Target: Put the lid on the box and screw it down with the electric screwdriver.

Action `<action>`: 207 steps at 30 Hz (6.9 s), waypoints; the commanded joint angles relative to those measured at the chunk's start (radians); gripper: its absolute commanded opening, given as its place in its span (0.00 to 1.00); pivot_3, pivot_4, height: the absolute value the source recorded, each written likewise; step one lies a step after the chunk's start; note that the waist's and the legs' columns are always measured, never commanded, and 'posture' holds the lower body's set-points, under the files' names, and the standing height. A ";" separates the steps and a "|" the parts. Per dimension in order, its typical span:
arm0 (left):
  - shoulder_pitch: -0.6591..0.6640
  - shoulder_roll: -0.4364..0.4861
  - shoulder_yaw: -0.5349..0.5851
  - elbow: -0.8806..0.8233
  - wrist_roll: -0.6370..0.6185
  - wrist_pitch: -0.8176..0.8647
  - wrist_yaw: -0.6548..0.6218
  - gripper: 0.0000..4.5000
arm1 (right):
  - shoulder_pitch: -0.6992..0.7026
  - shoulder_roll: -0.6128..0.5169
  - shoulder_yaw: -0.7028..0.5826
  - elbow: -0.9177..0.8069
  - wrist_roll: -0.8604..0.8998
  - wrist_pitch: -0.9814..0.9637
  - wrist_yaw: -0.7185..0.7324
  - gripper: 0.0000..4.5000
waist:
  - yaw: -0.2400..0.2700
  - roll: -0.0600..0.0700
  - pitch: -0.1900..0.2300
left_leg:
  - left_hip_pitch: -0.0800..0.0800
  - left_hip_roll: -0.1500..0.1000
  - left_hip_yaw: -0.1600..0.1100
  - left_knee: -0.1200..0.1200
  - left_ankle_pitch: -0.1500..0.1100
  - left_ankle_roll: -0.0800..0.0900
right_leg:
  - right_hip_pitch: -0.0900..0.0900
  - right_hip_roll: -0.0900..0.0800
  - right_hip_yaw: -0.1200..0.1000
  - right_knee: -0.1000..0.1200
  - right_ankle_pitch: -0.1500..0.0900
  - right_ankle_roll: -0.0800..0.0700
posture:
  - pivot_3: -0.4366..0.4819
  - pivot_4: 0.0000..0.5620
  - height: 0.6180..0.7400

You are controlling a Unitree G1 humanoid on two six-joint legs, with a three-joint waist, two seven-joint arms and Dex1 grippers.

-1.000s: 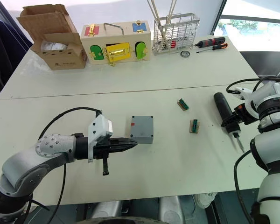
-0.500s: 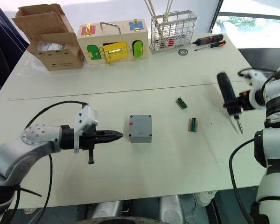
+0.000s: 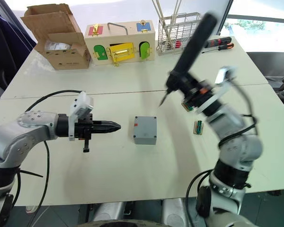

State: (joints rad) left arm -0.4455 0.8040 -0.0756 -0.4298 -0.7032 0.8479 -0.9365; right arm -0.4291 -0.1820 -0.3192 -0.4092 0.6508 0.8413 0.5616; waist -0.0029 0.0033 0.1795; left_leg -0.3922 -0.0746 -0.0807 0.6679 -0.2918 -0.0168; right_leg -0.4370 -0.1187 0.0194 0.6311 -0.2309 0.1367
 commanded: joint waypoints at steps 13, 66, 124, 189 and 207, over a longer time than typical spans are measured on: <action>0.010 -0.089 -0.045 0.021 0.106 -0.077 0.035 0.00 | 0.042 -0.092 0.106 -0.034 -0.008 -0.204 -0.005 0.41 | -0.012 -0.001 0.000 | 0.000 0.001 0.001 -0.001 0.000 0.001 | -0.002 0.000 0.000 0.000 0.000 0.000 | 0.48 0.27 1.00; -0.044 -0.276 -0.236 0.276 0.370 -0.249 -0.066 0.00 | 0.245 -0.176 0.449 0.158 -0.276 -0.500 0.096 0.41 | -0.011 -0.012 -0.037 | 0.019 0.002 0.001 -0.005 -0.008 0.012 | 0.018 0.002 -0.001 -0.008 -0.002 0.001 | 0.48 0.27 1.00; -0.023 -0.293 -0.263 0.312 0.425 -0.294 -0.084 0.00 | 0.293 -0.120 0.410 0.290 -0.288 -0.578 0.064 0.41 | -0.009 -0.013 -0.048 | 0.038 0.003 -0.002 -0.007 -0.014 0.015 | 0.041 0.001 -0.003 -0.020 -0.006 0.003 | 0.48 0.27 1.00; 0.181 -0.067 -0.070 -0.225 0.162 -0.099 0.066 0.00 | -0.513 -0.862 0.565 1.209 -0.374 0.286 0.381 0.93 | -0.011 -0.001 0.002 | 0.003 0.002 0.006 0.001 -0.009 0.009 | 0.008 0.000 0.001 -0.017 -0.001 0.001 | 0.48 0.27 1.00; 0.147 -0.084 0.027 0.155 0.242 -0.221 0.054 0.00 | 0.087 -0.739 0.228 0.047 -0.123 -0.061 0.414 1.00 | 0.006 -0.001 0.002 | 0.001 0.003 0.001 0.000 -0.007 0.005 | 0.006 0.000 -0.003 -0.015 -0.001 0.002 | 0.48 0.27 1.00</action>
State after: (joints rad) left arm -0.2868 0.7260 -0.0319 -0.2706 -0.4836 0.6544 -0.8871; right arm -0.3587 -0.9193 -0.0900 -0.2706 0.5028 0.7818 0.9656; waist 0.0029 0.0023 0.1814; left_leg -0.3912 -0.0726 -0.0794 0.6680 -0.2992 -0.0114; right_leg -0.4307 -0.1189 0.0166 0.6160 -0.2317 0.1387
